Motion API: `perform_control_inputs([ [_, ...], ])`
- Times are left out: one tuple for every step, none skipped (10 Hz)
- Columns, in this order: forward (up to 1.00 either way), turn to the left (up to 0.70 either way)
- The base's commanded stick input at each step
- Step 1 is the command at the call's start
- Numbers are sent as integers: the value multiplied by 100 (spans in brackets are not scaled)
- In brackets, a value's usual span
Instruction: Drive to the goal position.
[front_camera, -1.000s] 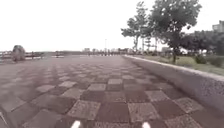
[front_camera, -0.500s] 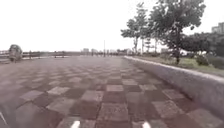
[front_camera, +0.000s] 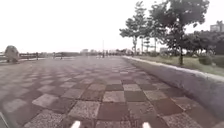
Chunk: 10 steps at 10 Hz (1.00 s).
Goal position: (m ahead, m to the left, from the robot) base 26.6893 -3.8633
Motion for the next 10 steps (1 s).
perform_control_inputs([
  [70,0],
  [70,0],
  [70,0],
  [70,0],
  [70,0],
  [70,0],
  [70,0],
  [70,0],
  [70,0],
  [70,0],
])
